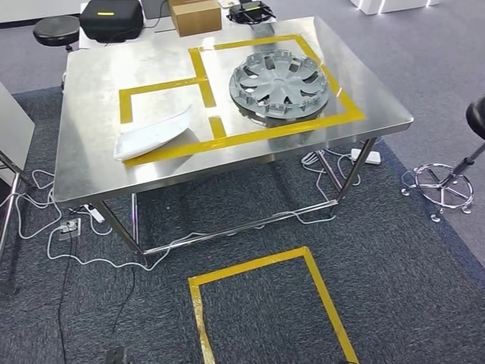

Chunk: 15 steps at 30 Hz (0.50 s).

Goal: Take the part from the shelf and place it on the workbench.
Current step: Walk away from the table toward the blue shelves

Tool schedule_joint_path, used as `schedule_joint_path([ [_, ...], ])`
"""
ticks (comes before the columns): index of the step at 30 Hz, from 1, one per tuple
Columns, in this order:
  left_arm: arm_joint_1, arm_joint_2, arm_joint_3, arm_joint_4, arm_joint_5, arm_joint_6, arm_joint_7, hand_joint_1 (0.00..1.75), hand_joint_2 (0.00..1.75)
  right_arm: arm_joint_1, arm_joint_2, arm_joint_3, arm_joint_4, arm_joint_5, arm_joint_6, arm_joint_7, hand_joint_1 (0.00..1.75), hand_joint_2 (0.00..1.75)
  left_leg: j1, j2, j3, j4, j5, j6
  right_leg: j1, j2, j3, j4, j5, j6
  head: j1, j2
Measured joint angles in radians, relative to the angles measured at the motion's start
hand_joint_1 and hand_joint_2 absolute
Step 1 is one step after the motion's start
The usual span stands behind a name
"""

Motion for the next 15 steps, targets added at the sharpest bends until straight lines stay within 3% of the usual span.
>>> schedule_joint_path([
  [2, 0.000, -0.001, 0.000, 0.000, 0.000, 0.000, 0.000, 0.00, 0.00, 0.002, 0.000, -0.001, 0.000, 0.000, 0.000, 0.000, 0.00, 0.00, 0.001, 0.002, -0.001, -0.001, 0.004, 0.014, -0.003, -0.005, -0.005, 0.010, -0.009, 0.010, 0.002, 0.000],
  [3, 0.000, -0.002, 0.000, 0.000, -0.001, 0.000, 0.000, 0.00, 0.00, 0.002, 0.000, -0.001, 0.000, -0.001, 0.001, 0.000, 0.00, 0.00, 0.002, 0.003, -0.001, -0.002, 0.006, 0.020, -0.004, -0.009, -0.019, 0.039, -0.029, 0.015, 0.005, 0.000],
  [6, 0.000, -0.002, -0.001, 0.000, -0.008, 0.000, 0.000, 0.00, 0.00, 0.002, 0.000, -0.005, 0.000, -0.004, 0.005, 0.004, 0.00, 0.00, 0.001, 0.012, -0.002, -0.003, 0.006, 0.029, -0.004, -0.020, -0.105, 0.232, -0.124, 0.022, 0.012, 0.000],
  [7, 0.001, -0.002, -0.002, 0.000, -0.011, 0.000, 0.000, 0.00, 0.00, 0.003, 0.000, -0.007, 0.000, -0.004, 0.007, 0.006, 0.00, 0.00, 0.000, 0.017, -0.001, -0.003, 0.006, 0.030, -0.004, -0.020, -0.128, 0.281, -0.138, 0.023, 0.012, 0.000],
  [8, 0.001, -0.002, -0.004, 0.000, -0.013, 0.000, 0.000, 0.00, 0.00, 0.004, 0.000, -0.008, 0.000, -0.005, 0.008, 0.008, 0.00, 0.00, 0.000, 0.022, -0.001, -0.002, 0.005, 0.030, -0.004, -0.021, -0.134, 0.295, -0.134, 0.023, 0.013, 0.000],
  [10, 0.001, -0.002, -0.006, 0.000, -0.014, 0.000, 0.000, 0.00, 0.00, 0.004, 0.000, -0.011, 0.000, -0.006, 0.010, 0.011, 0.00, 0.00, 0.000, 0.034, 0.004, -0.002, 0.003, 0.028, -0.004, -0.033, -0.086, 0.200, -0.075, 0.020, 0.013, 0.000],
  [12, 0.001, -0.002, -0.008, 0.000, -0.014, 0.000, 0.000, 0.00, 0.00, 0.000, 0.000, -0.013, 0.000, -0.006, 0.011, 0.012, 0.00, 0.00, -0.004, 0.046, 0.009, 0.000, -0.003, 0.020, -0.001, -0.069, -0.017, 0.063, -0.025, 0.016, 0.015, 0.000],
  [14, 0.001, -0.001, -0.009, 0.000, -0.015, 0.000, 0.000, 0.00, 0.00, -0.003, 0.001, -0.013, 0.000, -0.006, 0.012, 0.012, 0.00, 0.00, -0.010, 0.058, 0.012, 0.001, -0.006, 0.011, 0.003, -0.081, 0.006, 0.012, -0.015, 0.007, 0.014, 0.000],
  [15, 0.001, 0.000, -0.009, 0.000, -0.015, 0.000, 0.000, 0.00, 0.00, -0.004, 0.002, -0.014, 0.000, -0.006, 0.012, 0.012, 0.00, 0.00, -0.011, 0.065, 0.013, 0.000, -0.005, 0.007, 0.003, -0.069, 0.003, 0.012, -0.012, 0.001, 0.014, 0.000],
])
